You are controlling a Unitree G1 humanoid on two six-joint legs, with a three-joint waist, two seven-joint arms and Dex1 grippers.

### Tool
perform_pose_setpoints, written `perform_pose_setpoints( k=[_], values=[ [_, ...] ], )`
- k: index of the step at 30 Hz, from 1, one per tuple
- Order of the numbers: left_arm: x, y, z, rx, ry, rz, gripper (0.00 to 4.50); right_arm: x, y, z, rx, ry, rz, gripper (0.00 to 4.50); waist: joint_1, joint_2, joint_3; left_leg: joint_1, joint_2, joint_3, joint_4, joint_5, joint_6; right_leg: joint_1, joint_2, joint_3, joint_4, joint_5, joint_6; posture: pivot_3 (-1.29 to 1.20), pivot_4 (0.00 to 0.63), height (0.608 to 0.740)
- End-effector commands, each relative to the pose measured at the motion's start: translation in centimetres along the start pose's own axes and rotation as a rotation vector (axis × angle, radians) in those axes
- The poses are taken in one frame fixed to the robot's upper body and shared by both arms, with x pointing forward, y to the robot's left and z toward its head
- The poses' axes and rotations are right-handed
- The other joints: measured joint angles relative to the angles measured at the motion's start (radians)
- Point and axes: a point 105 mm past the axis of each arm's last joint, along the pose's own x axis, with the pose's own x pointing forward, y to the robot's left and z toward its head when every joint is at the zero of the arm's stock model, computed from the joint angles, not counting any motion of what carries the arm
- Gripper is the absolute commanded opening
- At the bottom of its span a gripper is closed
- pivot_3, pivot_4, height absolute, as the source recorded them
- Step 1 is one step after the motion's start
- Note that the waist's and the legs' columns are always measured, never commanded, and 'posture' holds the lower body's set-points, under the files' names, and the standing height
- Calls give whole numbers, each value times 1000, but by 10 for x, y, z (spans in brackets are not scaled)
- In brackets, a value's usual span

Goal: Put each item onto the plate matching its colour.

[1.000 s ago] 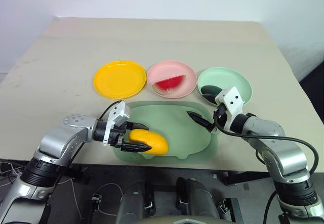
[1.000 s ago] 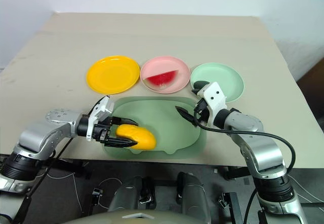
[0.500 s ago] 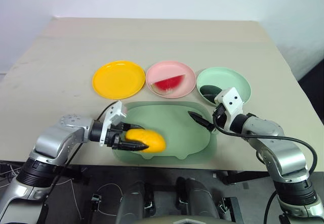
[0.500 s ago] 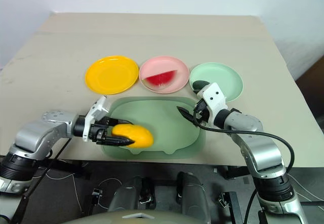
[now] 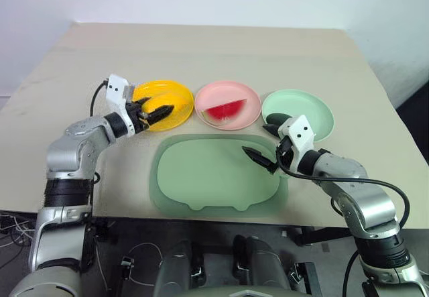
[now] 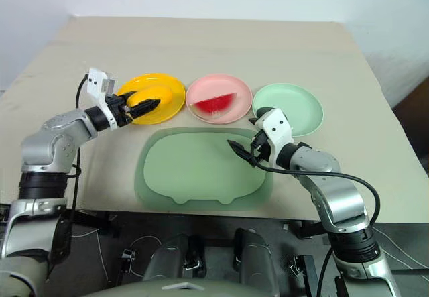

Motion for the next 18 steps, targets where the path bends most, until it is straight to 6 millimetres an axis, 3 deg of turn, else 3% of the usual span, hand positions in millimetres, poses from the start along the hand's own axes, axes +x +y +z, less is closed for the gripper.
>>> perform_pose_setpoints(
  k=[1,6,10,15,18],
  values=[
    [11,19,15,86,-64,144,3194,1,-3,14,-38,-53,-8,4500,0,0,0,0,0,0,0,0,0,0,0,0,0,0,0,0,150,696],
    [22,37,7,130,-37,265,3194,2,-3,14,-42,-51,-7,4500,-2,0,0,0,0,0,1,0,0,-1,0,0,2,0,0,0,150,696],
    [27,40,-4,144,-16,275,4464,4,-1,16,-45,-55,-1,4500,-2,0,0,0,0,0,2,0,1,-1,0,0,4,0,1,0,150,696],
    [25,42,-10,127,-10,263,4464,2,-2,18,-42,-66,-3,4500,-1,-1,0,0,0,0,4,-1,1,-2,-1,0,6,-1,1,0,150,696],
    [20,41,-3,136,-42,250,4464,0,1,21,-24,-90,17,4500,-2,-1,0,-1,0,0,4,-1,2,-1,-1,0,6,-1,1,0,150,696]
  ],
)
